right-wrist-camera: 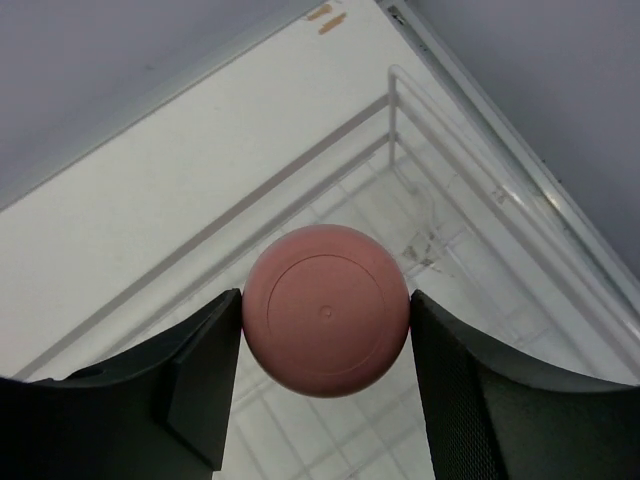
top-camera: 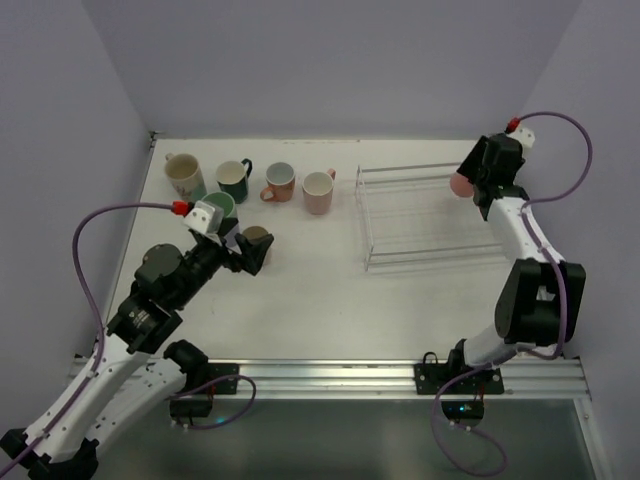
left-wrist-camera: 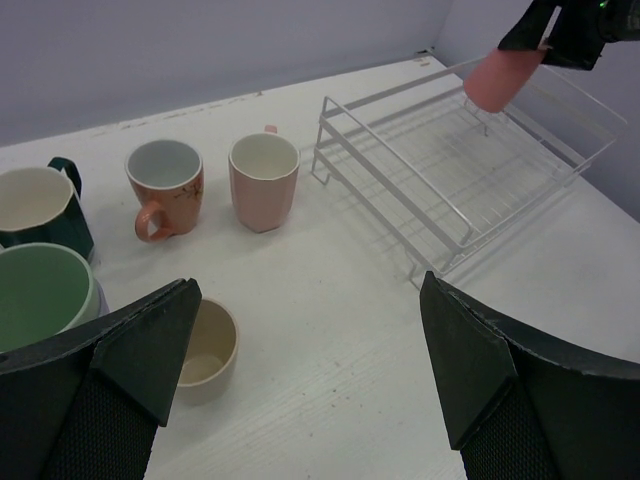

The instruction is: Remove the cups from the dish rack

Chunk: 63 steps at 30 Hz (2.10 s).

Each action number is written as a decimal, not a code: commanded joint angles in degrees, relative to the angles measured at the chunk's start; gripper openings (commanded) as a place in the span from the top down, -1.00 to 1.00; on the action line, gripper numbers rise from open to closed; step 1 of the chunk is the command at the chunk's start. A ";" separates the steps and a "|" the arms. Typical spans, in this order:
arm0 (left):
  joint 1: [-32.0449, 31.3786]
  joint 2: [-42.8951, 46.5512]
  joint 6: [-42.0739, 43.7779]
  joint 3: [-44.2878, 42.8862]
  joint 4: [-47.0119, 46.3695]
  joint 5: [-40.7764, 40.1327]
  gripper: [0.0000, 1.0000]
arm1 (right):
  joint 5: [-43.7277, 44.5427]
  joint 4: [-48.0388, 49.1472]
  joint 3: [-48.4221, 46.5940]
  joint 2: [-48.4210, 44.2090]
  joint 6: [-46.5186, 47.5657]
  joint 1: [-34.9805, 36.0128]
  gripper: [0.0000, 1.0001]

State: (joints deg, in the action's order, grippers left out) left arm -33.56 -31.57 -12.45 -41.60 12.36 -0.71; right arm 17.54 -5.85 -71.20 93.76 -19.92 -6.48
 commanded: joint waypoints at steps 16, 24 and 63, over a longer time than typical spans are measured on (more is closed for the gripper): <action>-0.36 -15.61 -20.14 -4.10 -21.20 21.08 -1.00 | -42.49 30.70 28.21 -35.12 -32.01 15.17 0.41; -1.59 -23.88 -36.83 0.21 -38.45 28.22 -1.00 | -50.23 44.49 37.17 -37.51 -42.81 21.94 0.40; -6.87 -24.40 -11.74 -24.20 9.65 -3.40 1.00 | -52.36 46.49 42.29 -38.02 -39.86 28.89 -0.98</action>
State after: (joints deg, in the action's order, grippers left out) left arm -40.62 -57.12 -36.16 -56.03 3.27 8.47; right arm -35.66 49.06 -26.44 60.27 -67.68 22.22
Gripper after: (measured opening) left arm 0.076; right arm 0.987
